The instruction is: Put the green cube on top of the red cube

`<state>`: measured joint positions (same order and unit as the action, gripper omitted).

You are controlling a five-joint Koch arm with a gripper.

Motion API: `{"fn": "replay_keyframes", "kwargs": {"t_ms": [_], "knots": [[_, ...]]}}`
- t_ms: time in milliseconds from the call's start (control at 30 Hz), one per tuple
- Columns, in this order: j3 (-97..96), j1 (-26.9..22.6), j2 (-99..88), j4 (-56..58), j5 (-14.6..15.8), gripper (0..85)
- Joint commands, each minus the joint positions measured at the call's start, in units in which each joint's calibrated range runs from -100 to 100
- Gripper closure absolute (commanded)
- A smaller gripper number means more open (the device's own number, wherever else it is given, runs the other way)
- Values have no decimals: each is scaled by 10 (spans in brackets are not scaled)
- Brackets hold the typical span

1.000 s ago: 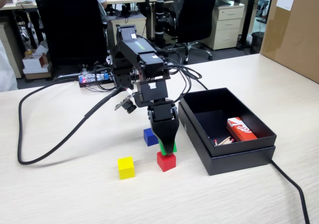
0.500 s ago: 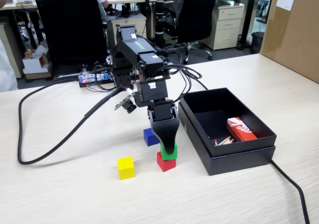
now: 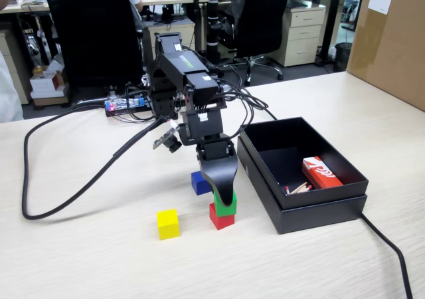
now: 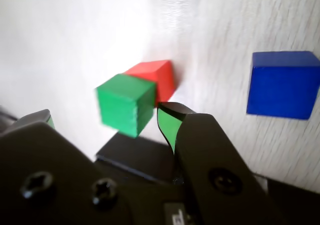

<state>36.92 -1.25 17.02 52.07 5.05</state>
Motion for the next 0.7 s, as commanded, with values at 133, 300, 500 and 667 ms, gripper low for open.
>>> {"fn": "replay_keyframes", "kwargs": {"t_ms": [133,300,500,667], "knots": [[0,-7,-158,21,-1,400],[-124,-6,-315,21,-1,387],[-318,-6,-522,1,0,374],[-477,-6,-696,-22,0,372]]}}
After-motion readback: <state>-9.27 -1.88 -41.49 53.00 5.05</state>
